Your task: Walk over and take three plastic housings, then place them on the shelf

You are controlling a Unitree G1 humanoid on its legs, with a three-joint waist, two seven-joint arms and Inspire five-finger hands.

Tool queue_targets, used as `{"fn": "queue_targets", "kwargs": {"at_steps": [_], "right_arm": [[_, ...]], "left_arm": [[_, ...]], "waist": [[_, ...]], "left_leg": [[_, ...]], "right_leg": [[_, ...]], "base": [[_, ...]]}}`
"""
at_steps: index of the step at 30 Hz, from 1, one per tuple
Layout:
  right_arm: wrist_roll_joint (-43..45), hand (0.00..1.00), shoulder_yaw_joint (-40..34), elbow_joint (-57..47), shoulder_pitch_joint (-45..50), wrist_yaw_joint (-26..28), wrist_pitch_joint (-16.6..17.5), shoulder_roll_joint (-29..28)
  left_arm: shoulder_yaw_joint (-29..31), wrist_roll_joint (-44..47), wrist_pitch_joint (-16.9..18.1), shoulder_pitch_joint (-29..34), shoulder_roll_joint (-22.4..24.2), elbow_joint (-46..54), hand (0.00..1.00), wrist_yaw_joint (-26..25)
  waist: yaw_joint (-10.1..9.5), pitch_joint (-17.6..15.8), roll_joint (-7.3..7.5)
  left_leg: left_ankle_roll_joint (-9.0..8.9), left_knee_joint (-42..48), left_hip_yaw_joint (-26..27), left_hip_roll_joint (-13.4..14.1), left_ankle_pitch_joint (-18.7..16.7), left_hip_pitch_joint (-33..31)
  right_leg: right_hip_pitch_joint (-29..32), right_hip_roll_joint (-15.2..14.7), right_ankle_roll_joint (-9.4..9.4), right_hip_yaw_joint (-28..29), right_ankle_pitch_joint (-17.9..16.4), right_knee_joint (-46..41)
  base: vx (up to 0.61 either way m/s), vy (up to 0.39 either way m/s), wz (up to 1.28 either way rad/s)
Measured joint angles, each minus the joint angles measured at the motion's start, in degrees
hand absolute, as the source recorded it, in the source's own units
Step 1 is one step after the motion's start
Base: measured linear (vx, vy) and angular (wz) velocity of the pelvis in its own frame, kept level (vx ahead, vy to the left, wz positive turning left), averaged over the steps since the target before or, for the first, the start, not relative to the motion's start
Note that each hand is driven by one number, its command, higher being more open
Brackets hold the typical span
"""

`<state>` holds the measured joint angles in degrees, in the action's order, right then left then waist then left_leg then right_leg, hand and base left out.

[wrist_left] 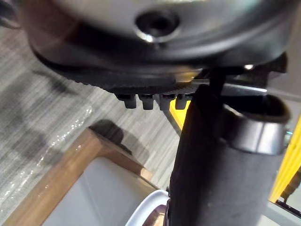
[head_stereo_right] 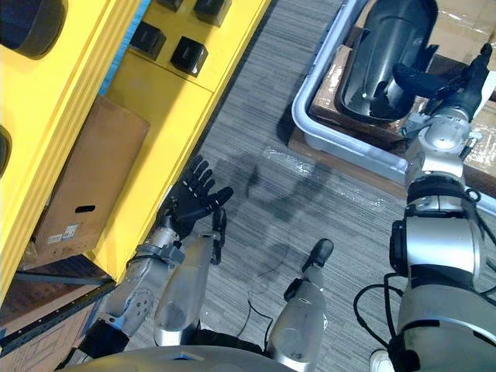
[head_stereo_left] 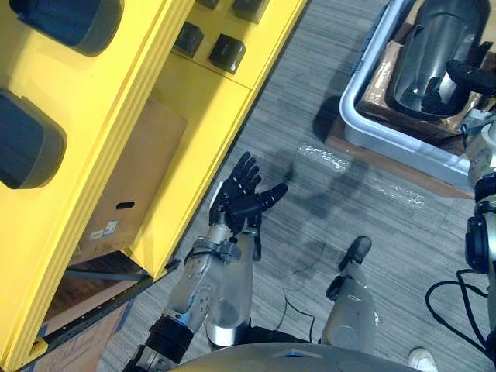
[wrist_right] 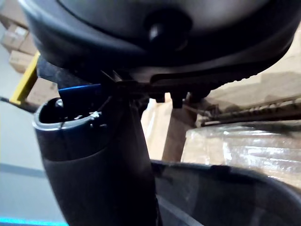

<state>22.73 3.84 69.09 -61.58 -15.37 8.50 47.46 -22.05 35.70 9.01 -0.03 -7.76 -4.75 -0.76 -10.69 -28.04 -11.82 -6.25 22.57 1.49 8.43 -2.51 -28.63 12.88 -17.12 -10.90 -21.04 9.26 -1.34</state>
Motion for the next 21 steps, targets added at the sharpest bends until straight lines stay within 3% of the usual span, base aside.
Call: {"fn": "queue_targets", "kwargs": {"at_steps": [1,4,11,21], "right_arm": [[-0.2,0.0,1.0,0.0,-0.6,0.2,-1.5,0.0],[-4.4,0.0,2.2,0.4,-1.3,0.5,-5.3,0.2],[-11.1,0.0,3.4,1.7,-4.7,1.0,-18.0,3.6],[-11.1,0.0,0.9,3.9,-8.6,-2.3,-24.9,4.3]], "left_arm": [[-0.3,0.0,0.3,0.3,0.1,0.0,1.0,0.0],[-0.6,-0.1,1.0,0.3,0.1,0.1,1.0,0.0],[-0.7,-0.1,1.2,0.9,-0.1,0.4,1.0,0.0],[-0.6,2.4,1.4,3.2,-1.5,3.1,1.0,0.3]], "waist": [[-0.04,0.0,0.0],[0.13,0.0,0.0],[0.18,-0.1,0.15],[1.06,-0.5,1.41]], "left_leg": [[-0.04,-0.1,-0.1,0.0,0.1,0.0],[-0.03,-0.1,-0.2,0.0,0.1,0.1],[-0.54,-5.3,0.4,0.2,2.9,4.1],[-1.41,-18.8,1.2,0.3,10.0,10.9]], "right_leg": [[0.0,0.0,0.02,-0.1,0.0,0.0],[0.0,0.0,0.11,-0.2,-0.1,-0.5],[-1.1,0.1,1.12,-0.5,-0.7,-1.4],[-1.6,0.6,2.05,-0.8,-1.3,-1.6]], "base": [[0.0,-0.017,0.03],[0.0,0.0,0.0],[-0.01,-0.02,0.0],[-0.01,-0.049,0.02]]}}
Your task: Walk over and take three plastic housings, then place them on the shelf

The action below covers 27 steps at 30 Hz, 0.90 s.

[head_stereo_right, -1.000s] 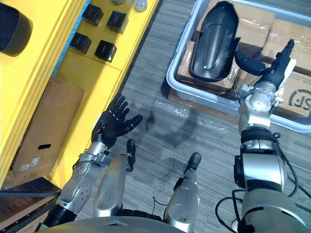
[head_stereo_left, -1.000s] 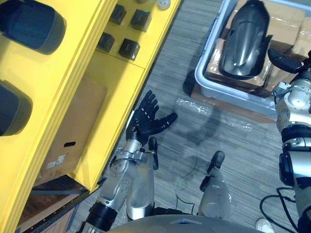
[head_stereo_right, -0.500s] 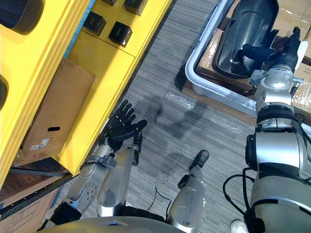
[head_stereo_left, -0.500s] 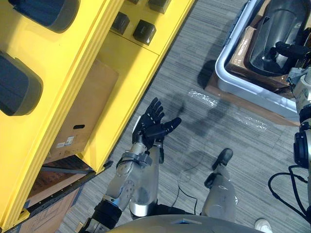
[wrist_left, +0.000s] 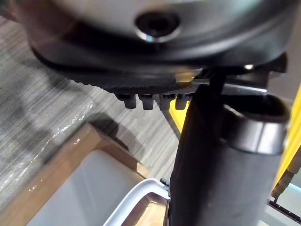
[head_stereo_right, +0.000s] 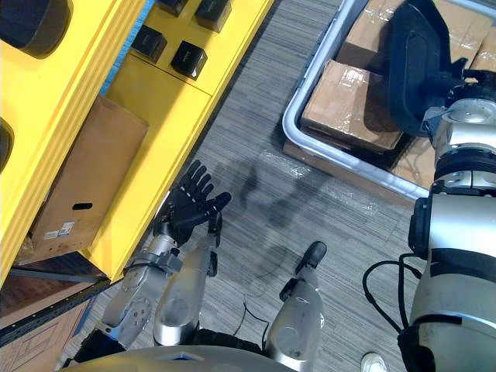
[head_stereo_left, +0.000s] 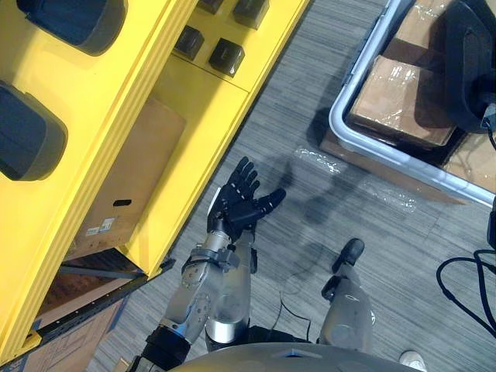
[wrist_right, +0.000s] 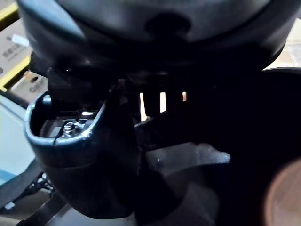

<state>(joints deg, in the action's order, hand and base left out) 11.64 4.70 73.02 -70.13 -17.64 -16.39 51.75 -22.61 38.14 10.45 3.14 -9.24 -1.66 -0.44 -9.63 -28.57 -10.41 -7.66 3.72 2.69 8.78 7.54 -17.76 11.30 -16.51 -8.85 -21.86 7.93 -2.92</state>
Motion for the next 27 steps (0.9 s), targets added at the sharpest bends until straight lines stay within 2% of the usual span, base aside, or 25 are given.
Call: {"fn": "queue_targets", "kwargs": {"at_steps": [4,6,8,12,16,18,22,24,27], "right_arm": [[-0.1,0.0,-0.3,0.2,0.2,-3.9,-1.6,0.0],[-0.3,0.0,-2.0,0.7,1.8,-6.3,-1.6,0.0],[-1.3,0.0,-3.1,1.0,3.0,-8.7,-0.9,0.0],[-7.0,0.0,-4.0,0.6,4.2,-15.6,2.4,0.4],[-9.8,0.0,-4.2,-3.8,6.2,-22.1,4.2,2.4],[-11.7,0.0,-4.2,-9.2,6.5,-25.8,6.9,3.2],[-16.0,0.0,-4.2,-20.5,10.7,-28.2,12.1,4.3],[-19.0,0.0,-4.1,-26.8,17.7,-28.4,14.7,3.8],[-23.1,0.0,-4.2,-32.7,24.3,-28.4,16.4,1.5]], "left_arm": [[2.4,2.4,1.1,2.2,-0.3,1.4,1.0,0.0],[4.6,3.0,1.9,3.2,-0.5,2.6,1.0,-0.1],[7.3,3.2,2.5,3.6,-1.3,3.2,1.0,-0.3],[10.9,4.5,3.4,4.2,-2.4,5.4,1.0,0.0],[11.7,4.5,3.4,4.2,-2.7,7.3,1.0,1.6],[12.1,4.5,3.4,5.0,-2.9,9.0,1.0,2.6],[12.1,4.2,3.1,5.7,-2.9,9.1,1.0,4.3],[11.9,3.8,2.9,6.7,-2.9,9.1,1.0,4.8],[11.7,1.3,1.6,6.4,-3.1,9.1,1.0,4.9]], "waist": [[0.52,0.1,0.71],[0.8,0.0,1.41],[1.94,0.0,1.85],[3.52,-0.1,1.96],[3.82,-0.1,1.96],[4.29,0.1,2.47],[5.16,0.5,3.03],[5.04,4.4,4.16],[5.23,7.9,5.3]], "left_leg": [[-0.07,-4.0,0.8,0.0,1.6,3.0],[-0.08,-5.5,1.3,0.0,2.3,4.2],[0.0,-6.5,1.7,-0.1,2.8,5.0],[-0.01,-8.3,2.3,0.0,4.0,6.4],[-0.06,-8.4,2.7,0.3,4.1,8.1],[-0.25,-8.4,3.1,0.7,4.2,8.4],[-0.49,-8.5,3.3,1.0,4.1,9.9],[-0.75,-8.5,3.6,1.1,3.5,10.2],[-1.07,-8.5,3.7,1.2,2.8,11.2]], "right_leg": [[-0.6,0.0,0.0,0.4,0.0,0.0],[-0.7,0.0,0.0,0.7,0.0,0.0],[-0.9,0.0,-0.01,0.9,0.0,0.0],[-1.1,0.1,-0.08,1.4,-0.1,0.0],[-2.5,0.4,-0.09,1.6,-0.1,0.2],[-2.7,0.8,-0.09,1.5,-0.1,0.9],[-4.9,1.4,-0.33,1.3,0.3,2.9],[-5.8,1.7,-0.41,1.2,0.6,4.4],[-7.3,2.0,-0.57,0.9,0.7,5.4]], "base": [[0.01,-0.015,-0.07],[0.02,-0.017,-0.11],[0.0,-0.01,-0.07],[-0.02,-0.011,-0.07],[-0.03,-0.019,-0.08],[-0.03,-0.023,-0.11],[-0.01,-0.032,-0.03],[0.05,-0.038,-0.03],[0.1,-0.036,0.01]]}}
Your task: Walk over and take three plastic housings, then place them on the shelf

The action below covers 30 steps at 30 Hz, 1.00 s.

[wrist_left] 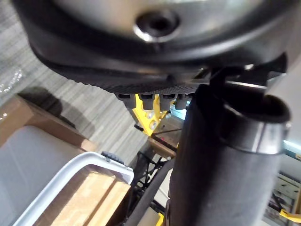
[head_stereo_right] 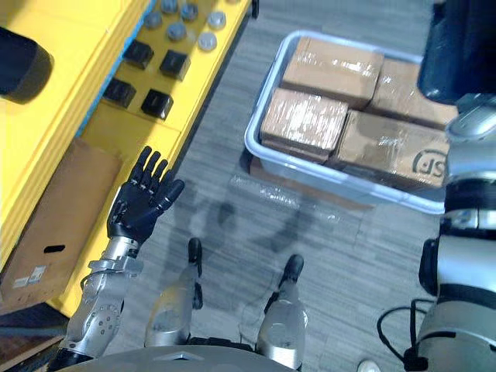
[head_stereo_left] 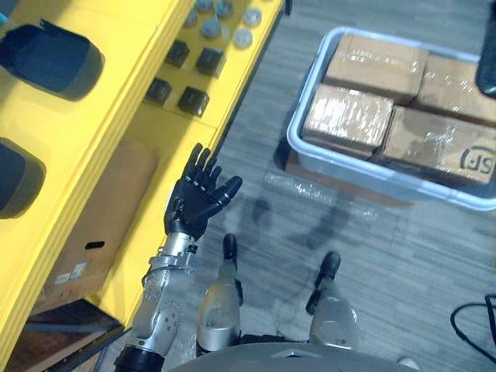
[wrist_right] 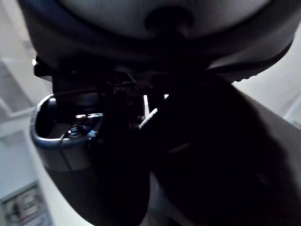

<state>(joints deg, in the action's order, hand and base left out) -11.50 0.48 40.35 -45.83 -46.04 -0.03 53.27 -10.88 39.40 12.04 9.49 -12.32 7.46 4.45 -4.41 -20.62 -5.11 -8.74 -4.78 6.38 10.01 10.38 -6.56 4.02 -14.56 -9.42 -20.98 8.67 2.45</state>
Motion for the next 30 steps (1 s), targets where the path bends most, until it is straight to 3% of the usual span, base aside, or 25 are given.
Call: {"fn": "queue_targets", "kwargs": {"at_steps": [4,9,13,18,23,30], "right_arm": [[-6.1,0.0,-0.1,-10.3,11.7,0.0,3.2,-7.7],[-13.2,0.0,-0.5,-21.9,21.6,0.1,6.1,-19.6],[-15.2,0.0,0.3,-25.9,24.3,0.9,6.3,-25.9],[-15.1,0.0,1.8,-31.4,28.8,2.1,9.1,-30.2],[-15.1,0.0,6.2,-32.3,29.3,5.0,11.4,-33.7],[-15.0,0.0,12.2,-32.3,31.1,10.8,11.9,-34.8]], "left_arm": [[-2.1,-1.4,-4.9,-1.4,0.2,3.5,1.0,1.7],[-7.5,7.0,-12.1,-7.4,2.3,3.8,1.0,5.9],[-10.7,11.8,-15.8,-11.1,3.8,-1.3,1.0,5.6],[-11.3,21.8,-20.5,-12.5,5.7,-10.4,1.0,2.5],[-11.3,23.4,-20.9,-13.0,5.8,-12.3,1.0,0.0],[-11.2,24.0,-18.8,-15.0,6.3,-13.2,1.0,-3.0]], "waist": [[0.45,4.3,1.73],[1.72,7.0,1.84],[3.37,9.8,1.98],[5.27,13.5,3.35],[6.01,14.5,3.87],[5.72,16.3,4.14]], "left_leg": [[-0.68,0.0,0.8,0.6,-0.9,2.9],[-0.87,-0.2,3.1,0.7,-1.4,5.5],[-0.93,-0.3,4.7,0.8,-1.6,6.7],[-1.59,-0.1,7.0,1.7,-2.2,8.1],[-1.69,-0.1,7.7,1.7,-2.4,9.1],[-1.74,-0.1,7.7,1.7,-2.7,9.1]], "right_leg": [[-3.2,0.6,-0.05,-0.7,0.0,0.8],[-4.2,0.5,-0.11,0.3,-0.2,1.1],[-4.4,0.6,-0.5,1.3,-0.2,1.8],[-4.1,1.3,-0.22,2.6,0.0,1.9],[-4.2,1.4,0.18,3.2,0.3,1.9],[-4.2,1.4,0.22,3.2,0.3,1.9]], "base": [[0.06,-0.033,-0.03],[-0.02,-0.008,-0.19],[-0.05,-0.012,-0.27],[0.0,-0.017,-0.21],[0.0,-0.01,-0.08],[0.0,0.0,-0.01]]}}
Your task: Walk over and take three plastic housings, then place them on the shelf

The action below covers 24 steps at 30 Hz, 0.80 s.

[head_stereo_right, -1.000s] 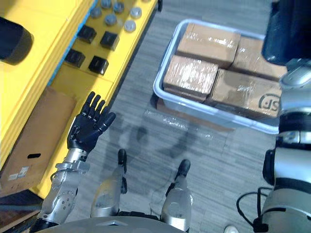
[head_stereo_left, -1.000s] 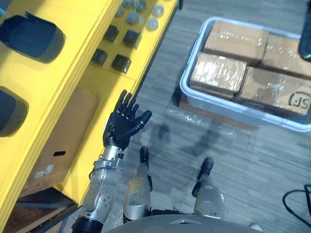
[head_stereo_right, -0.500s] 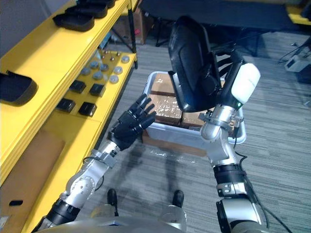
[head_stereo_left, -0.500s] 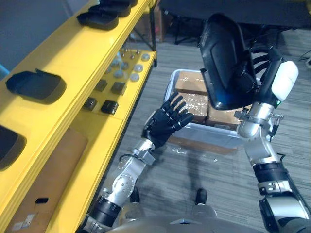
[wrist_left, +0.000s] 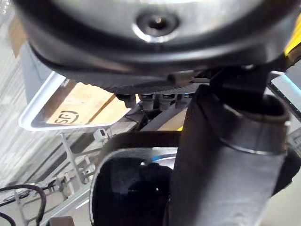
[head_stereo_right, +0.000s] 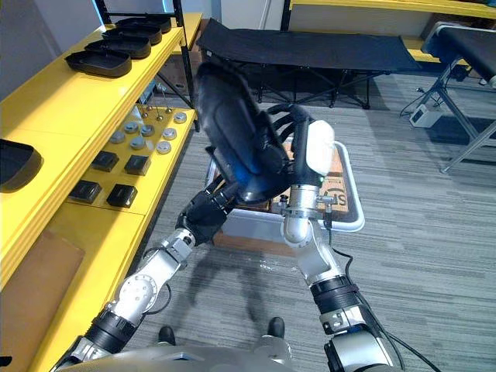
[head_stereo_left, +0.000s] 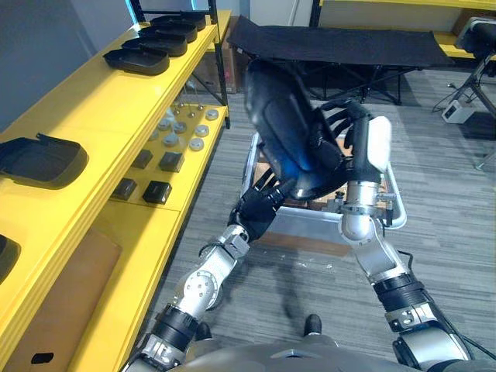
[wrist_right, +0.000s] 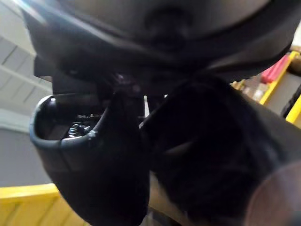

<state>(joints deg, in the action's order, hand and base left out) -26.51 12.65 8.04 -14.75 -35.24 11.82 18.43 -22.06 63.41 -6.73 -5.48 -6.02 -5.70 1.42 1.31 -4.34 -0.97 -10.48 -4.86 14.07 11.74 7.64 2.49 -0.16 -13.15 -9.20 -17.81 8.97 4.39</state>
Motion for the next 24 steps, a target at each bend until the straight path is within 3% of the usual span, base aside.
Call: {"fn": "queue_targets", "kwargs": {"at_steps": [6,11,14,19,22,23,24], "right_arm": [[2.8,0.0,2.3,0.1,1.3,1.0,0.3,-1.4],[5.2,0.0,2.7,0.8,1.8,0.6,3.4,-2.0],[6.8,0.0,3.8,0.9,2.3,0.6,3.8,-2.3],[7.8,0.0,6.1,1.3,2.7,1.5,3.8,-2.3],[7.7,0.0,8.4,1.3,2.8,2.6,3.8,-2.3],[7.7,0.0,8.9,1.3,2.8,3.0,3.8,-2.2],[7.8,0.0,9.3,1.3,2.8,3.4,3.8,-2.2]], "left_arm": [[0.6,10.2,0.6,-0.1,0.4,-1.5,1.0,3.5],[0.5,14.8,0.4,0.0,-0.3,-1.7,1.0,5.8],[-0.1,14.9,0.0,0.0,-1.3,-1.7,1.0,6.0],[-0.6,8.1,-5.1,-0.1,-3.3,-1.7,1.0,7.7],[-2.7,5.0,-5.8,-0.2,-3.9,-3.5,1.0,7.5],[-3.2,4.4,-5.8,-0.2,-4.0,-4.2,0.0,7.1],[-3.6,3.8,-5.7,-0.2,-4.1,-4.6,0.0,6.4]], "waist": [[0.16,1.0,0.55],[0.19,1.4,0.63],[0.17,2.0,0.99],[0.12,2.7,1.81],[0.11,3.0,2.11],[0.13,3.0,2.18],[0.14,3.0,2.22]], "left_leg": [[0.11,0.0,0.0,0.0,-0.2,0.0],[0.06,0.0,-0.3,0.0,-0.2,0.4],[0.03,0.0,-0.4,0.1,-0.3,0.4],[-0.02,0.0,-0.4,0.1,-0.3,0.4],[-0.02,0.0,-0.5,0.1,-0.4,0.4],[-0.03,0.0,-0.5,0.1,-0.4,0.4],[-0.02,0.0,-0.5,0.1,-0.4,0.4]], "right_leg": [[-0.3,0.0,-0.02,-0.1,0.1,0.0],[-0.8,0.0,0.01,-0.1,0.0,0.1],[-0.8,0.0,0.12,-0.1,-0.1,0.2],[-0.8,0.0,0.23,-0.3,-0.1,0.4],[-0.8,0.0,0.24,-0.4,-0.2,0.4],[-0.8,0.0,0.24,-0.4,-0.2,0.4],[-0.8,0.0,0.24,-0.4,-0.2,0.4]], "base": [[0.02,0.001,0.0],[0.0,0.0,0.0],[0.0,0.0,0.0],[0.0,0.0,0.0],[0.0,0.0,0.0],[0.0,0.0,0.0],[0.0,0.0,0.0]]}}
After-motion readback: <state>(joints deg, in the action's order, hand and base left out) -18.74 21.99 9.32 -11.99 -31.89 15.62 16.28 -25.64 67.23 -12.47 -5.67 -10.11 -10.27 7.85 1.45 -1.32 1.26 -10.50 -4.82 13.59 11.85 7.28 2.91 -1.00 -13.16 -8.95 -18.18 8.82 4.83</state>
